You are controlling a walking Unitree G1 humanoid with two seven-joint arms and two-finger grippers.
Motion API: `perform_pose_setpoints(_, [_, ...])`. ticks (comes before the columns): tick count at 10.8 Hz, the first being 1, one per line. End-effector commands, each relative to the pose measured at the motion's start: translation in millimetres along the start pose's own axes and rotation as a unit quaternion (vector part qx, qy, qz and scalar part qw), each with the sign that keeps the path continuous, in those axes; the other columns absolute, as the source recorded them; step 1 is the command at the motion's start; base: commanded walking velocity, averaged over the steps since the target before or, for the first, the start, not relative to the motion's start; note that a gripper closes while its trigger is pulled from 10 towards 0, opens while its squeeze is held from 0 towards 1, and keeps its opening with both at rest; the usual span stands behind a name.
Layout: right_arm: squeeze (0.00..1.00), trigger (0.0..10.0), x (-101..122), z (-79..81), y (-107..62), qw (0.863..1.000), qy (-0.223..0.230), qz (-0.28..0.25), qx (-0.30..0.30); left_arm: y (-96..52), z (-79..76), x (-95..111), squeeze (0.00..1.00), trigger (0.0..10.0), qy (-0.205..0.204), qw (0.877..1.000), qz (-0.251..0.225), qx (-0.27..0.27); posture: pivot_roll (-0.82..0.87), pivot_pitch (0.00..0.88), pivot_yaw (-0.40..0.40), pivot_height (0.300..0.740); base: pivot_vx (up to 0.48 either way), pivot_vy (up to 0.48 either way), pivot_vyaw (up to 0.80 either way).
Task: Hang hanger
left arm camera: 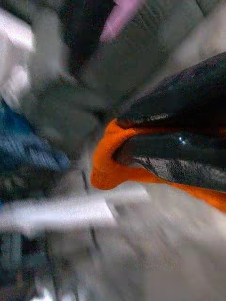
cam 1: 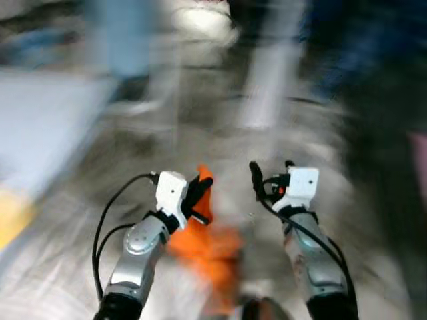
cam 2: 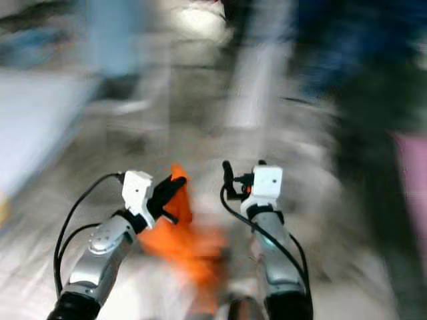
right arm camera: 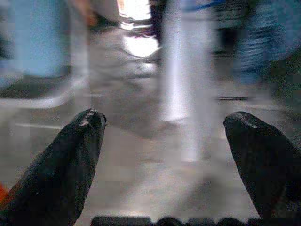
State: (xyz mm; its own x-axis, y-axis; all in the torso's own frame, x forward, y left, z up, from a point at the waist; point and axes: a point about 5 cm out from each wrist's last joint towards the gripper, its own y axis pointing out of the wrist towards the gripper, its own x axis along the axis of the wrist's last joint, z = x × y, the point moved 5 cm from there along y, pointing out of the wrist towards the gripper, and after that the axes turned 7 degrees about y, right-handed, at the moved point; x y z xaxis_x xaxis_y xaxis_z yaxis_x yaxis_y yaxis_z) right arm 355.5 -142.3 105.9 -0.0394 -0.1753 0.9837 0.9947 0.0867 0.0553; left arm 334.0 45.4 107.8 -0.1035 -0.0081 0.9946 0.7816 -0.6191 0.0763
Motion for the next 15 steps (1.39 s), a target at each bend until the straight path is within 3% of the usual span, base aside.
perform_pose_setpoints(1, [0.00,10.0,3.0,1.5,-0.7,1.000,0.006,-0.007,-0.004,-2.4,1.9,2.2,0.00,10.0,0.011,1.000,-0.005,0.001,0.01,0.186,0.024,0.740,0.409,0.000,-0.64])
perform_pose_setpoints(2, [0.00,10.0,1.9,2.7,-1.2,1.000,0.006,-0.005,-0.003,-3.8,5.0,1.0,0.00,10.0,0.014,1.000,-0.004,0.011,0.01,0.187,0.023,0.740,0.409,0.000,-0.63])
perform_pose_setpoints(5, [0.00,10.0,-4.1,7.8,-8.4,1.000,-0.017,0.004,0.016,-24.7,53.1,-11.5,0.00,10.0,0.014,0.988,0.015,0.152,0.01,0.166,0.005,0.740,0.402,0.000,0.00])
perform_pose_setpoints(7, [0.00,10.0,-7.6,5.2,-15.7,0.999,-0.037,0.010,0.022,-43.0,73.3,-20.5,0.00,10.0,0.019,0.980,0.032,0.198,0.01,0.155,-0.005,0.740,0.401,0.000,0.00])
perform_pose_setpoints(9, [0.00,10.0,-7.1,6.3,-18.2,0.998,-0.053,0.009,0.034,-52.5,75.6,-31.4,0.00,10.0,0.013,0.975,0.045,0.218,0.00,0.133,-0.012,0.740,0.399,0.000,0.00])
perform_pose_setpoints(12, [0.00,10.0,-2.8,8.0,-17.6,0.997,-0.066,0.003,0.043,-44.2,67.9,-32.7,0.00,10.0,0.004,0.976,0.041,0.212,-0.01,0.129,-0.008,0.740,0.420,0.000,0.67])
perform_pose_setpoints(15, [0.00,10.0,-2.7,6.0,-18.9,0.997,-0.064,0.001,0.035,-40.1,66.9,-31.0,0.00,10.0,0.003,0.978,0.038,0.205,-0.02,0.136,0.001,0.740,0.394,0.276,0.00])
